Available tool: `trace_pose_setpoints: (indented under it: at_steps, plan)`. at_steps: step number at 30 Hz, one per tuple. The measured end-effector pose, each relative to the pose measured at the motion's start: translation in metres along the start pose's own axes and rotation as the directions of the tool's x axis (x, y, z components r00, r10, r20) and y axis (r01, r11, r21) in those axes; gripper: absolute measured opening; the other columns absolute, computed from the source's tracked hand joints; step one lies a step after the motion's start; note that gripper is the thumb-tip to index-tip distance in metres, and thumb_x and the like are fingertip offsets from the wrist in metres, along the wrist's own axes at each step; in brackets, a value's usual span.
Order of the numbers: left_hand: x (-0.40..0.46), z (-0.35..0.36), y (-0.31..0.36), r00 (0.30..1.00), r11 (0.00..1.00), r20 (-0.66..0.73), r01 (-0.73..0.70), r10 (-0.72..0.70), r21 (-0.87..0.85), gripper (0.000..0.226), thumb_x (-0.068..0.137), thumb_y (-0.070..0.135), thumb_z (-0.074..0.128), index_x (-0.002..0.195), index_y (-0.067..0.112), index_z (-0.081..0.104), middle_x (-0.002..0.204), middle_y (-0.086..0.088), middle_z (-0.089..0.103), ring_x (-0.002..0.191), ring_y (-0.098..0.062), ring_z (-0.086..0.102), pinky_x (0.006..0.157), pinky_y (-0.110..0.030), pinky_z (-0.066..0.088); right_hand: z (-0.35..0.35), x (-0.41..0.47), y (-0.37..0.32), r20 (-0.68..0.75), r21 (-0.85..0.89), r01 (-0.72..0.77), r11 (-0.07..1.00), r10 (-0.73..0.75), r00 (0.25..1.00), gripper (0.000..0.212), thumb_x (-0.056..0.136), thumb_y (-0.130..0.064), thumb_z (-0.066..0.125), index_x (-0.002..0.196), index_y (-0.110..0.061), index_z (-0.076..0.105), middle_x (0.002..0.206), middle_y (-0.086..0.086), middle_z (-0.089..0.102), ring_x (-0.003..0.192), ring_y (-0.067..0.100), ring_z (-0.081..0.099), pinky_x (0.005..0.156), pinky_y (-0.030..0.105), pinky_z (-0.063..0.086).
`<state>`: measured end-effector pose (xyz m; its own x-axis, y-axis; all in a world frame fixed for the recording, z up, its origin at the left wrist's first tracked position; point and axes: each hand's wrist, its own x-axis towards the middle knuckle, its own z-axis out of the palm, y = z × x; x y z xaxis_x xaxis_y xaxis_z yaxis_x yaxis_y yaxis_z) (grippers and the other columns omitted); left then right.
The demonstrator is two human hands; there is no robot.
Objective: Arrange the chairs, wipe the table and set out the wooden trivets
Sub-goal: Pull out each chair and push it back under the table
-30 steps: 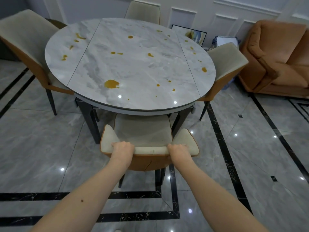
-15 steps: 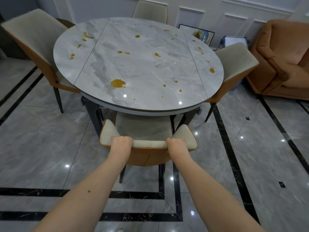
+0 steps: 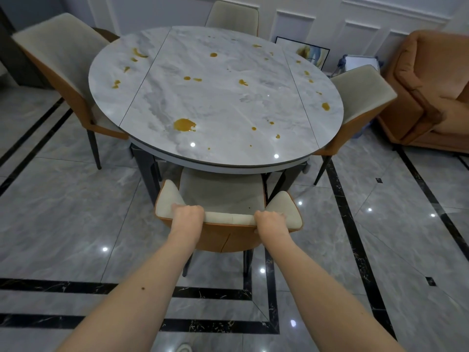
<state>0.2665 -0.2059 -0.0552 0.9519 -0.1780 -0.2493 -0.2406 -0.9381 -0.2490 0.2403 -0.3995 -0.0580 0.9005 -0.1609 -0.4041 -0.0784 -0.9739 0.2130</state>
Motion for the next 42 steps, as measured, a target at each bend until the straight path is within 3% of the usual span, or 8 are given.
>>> trace_pose_setpoints:
  at_steps: [5,30,42]
  plan:
    - [0.0,0.0,0.0,1.0,1.0,0.007,0.015,-0.015,-0.007,0.021,0.089,0.011,0.055,0.109,0.016,0.052,0.104,-0.003,0.067,0.098,-0.024,0.062,0.094,-0.04,0.037,-0.001,0.002,-0.001,0.015,0.012,-0.003,1.0,0.003,1.0,0.031,0.091,-0.015,0.056,0.121,-0.014,0.048,0.114,0.007,0.062,0.108,0.03,0.058,0.101,0.053,0.037]
    - [-0.006,0.002,-0.017,0.999,0.999,-0.001,-0.039,0.039,-0.009,0.024,0.087,0.015,0.061,0.108,0.019,0.052,0.102,0.0,0.066,0.097,-0.02,0.062,0.085,-0.034,0.041,-0.001,-0.007,-0.017,-0.009,0.03,-0.021,0.999,0.021,1.0,0.032,0.089,-0.012,0.058,0.12,-0.014,0.049,0.112,0.006,0.062,0.106,0.029,0.058,0.101,0.052,0.036]
    - [-0.006,0.006,-0.019,0.999,0.998,-0.027,-0.045,0.044,-0.032,0.02,0.088,0.015,0.058,0.107,0.017,0.051,0.104,0.0,0.067,0.099,-0.022,0.062,0.094,-0.036,0.038,-0.001,-0.006,-0.021,-0.004,0.035,-0.044,0.998,0.044,0.999,0.031,0.09,-0.016,0.059,0.119,-0.015,0.049,0.112,0.006,0.062,0.107,0.03,0.057,0.102,0.05,0.036]
